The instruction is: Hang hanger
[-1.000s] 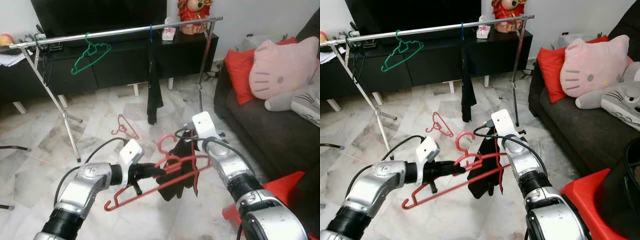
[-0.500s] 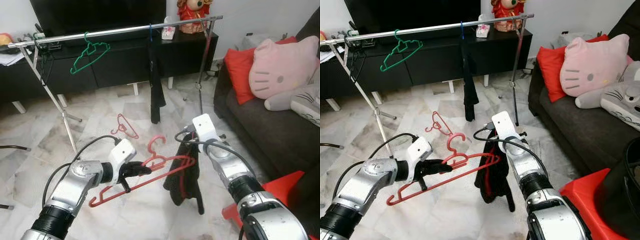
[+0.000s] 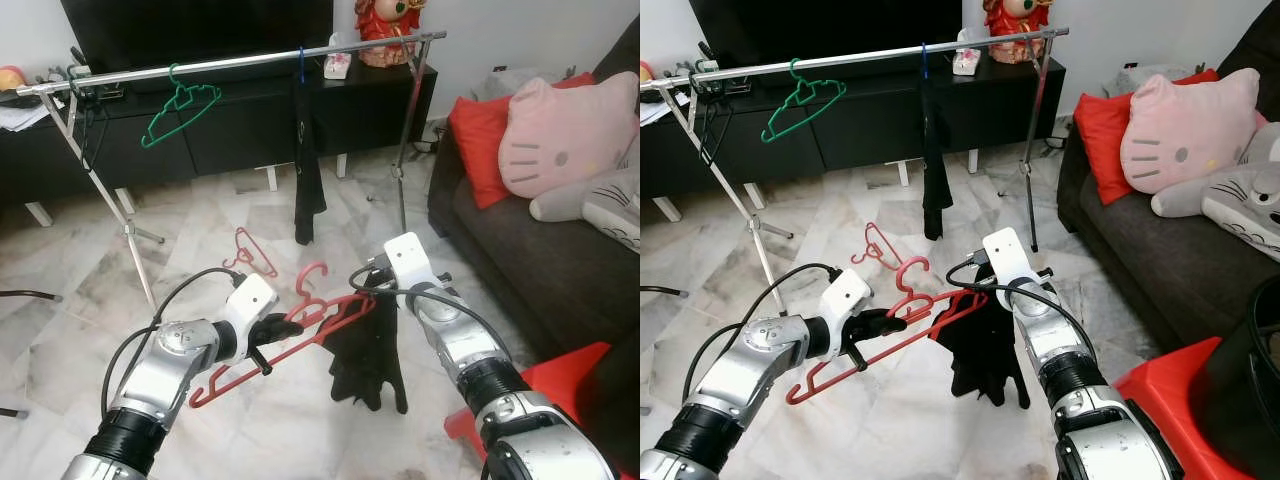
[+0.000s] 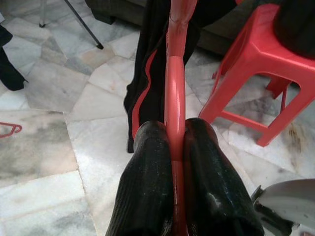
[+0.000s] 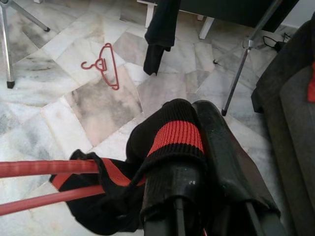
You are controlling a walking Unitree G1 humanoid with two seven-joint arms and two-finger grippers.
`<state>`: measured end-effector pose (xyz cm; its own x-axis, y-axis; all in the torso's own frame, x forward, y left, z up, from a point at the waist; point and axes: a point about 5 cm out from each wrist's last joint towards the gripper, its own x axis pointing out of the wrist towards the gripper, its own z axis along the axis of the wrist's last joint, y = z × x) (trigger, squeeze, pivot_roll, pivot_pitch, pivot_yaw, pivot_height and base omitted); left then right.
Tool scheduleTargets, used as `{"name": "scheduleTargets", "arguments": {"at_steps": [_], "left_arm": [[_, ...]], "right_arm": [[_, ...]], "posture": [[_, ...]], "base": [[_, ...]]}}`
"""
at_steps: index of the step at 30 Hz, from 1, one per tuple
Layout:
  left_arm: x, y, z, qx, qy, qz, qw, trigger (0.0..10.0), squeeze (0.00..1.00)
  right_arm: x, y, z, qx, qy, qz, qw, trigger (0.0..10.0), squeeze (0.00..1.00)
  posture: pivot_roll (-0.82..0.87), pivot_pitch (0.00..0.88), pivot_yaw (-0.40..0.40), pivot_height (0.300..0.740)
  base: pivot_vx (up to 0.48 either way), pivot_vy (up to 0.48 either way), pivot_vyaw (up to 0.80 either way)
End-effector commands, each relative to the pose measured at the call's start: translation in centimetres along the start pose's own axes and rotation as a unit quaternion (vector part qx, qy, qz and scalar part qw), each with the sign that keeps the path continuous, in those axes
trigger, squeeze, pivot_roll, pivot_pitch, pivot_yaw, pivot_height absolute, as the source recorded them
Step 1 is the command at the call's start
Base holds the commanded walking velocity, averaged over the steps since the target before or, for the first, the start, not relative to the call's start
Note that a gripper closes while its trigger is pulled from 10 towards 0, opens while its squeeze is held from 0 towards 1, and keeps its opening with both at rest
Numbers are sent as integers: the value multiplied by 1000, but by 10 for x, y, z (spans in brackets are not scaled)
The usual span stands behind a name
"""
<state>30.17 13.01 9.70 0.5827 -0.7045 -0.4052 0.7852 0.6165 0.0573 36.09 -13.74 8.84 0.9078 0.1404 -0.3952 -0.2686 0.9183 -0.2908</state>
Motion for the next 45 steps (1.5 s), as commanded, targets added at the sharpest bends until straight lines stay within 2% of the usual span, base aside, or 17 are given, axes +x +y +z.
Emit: {"name": "scheduleTargets", "arguments": {"at_steps": [1,7,18,20,21,24,30,37,45], "left_arm": [[1,1,0,3,-2,6,1000,10000,0],[5,-5,1,-8,-13,-3,1000,10000,0],[7,16,6,-5,-7,108,994,10000,0],[8,19,7,-19,-11,118,993,10000,0],[9,17,8,-32,-19,108,993,10000,0],[11,13,11,-36,-28,89,995,10000,0],[14,5,17,-30,-42,50,997,10000,0],[8,-5,15,-22,-41,-12,999,10000,0],[5,-7,12,-25,-33,-31,999,10000,0]], "right_arm": [[-1,1,7,5,-15,2,1000,10000,0],[-1,1,7,8,-13,0,1000,10000,0],[-2,0,8,10,-13,-4,1000,10000,0],[-2,2,6,10,-12,-2,1000,10000,0],[-2,3,5,12,-11,1,1000,10000,0],[-3,4,7,13,-14,4,1000,10000,0],[-3,4,9,9,-19,10,1000,10000,0],[-3,3,9,8,-18,8,1000,10000,0],[-4,0,7,8,-15,2,1000,10000,0]], "posture": [[-88,0,19,740],[-88,0,18,740],[-84,2,18,740],[-81,6,17,740],[-82,5,18,740],[-85,6,20,740],[-83,5,21,740],[-79,0,22,740],[-81,0,22,740]], "base": [[0,0,0],[0,0,0],[0,0,0],[0,0,0],[0,0,0],[0,0,0],[0,0,0],[0,0,0],[0,0,0]]}}
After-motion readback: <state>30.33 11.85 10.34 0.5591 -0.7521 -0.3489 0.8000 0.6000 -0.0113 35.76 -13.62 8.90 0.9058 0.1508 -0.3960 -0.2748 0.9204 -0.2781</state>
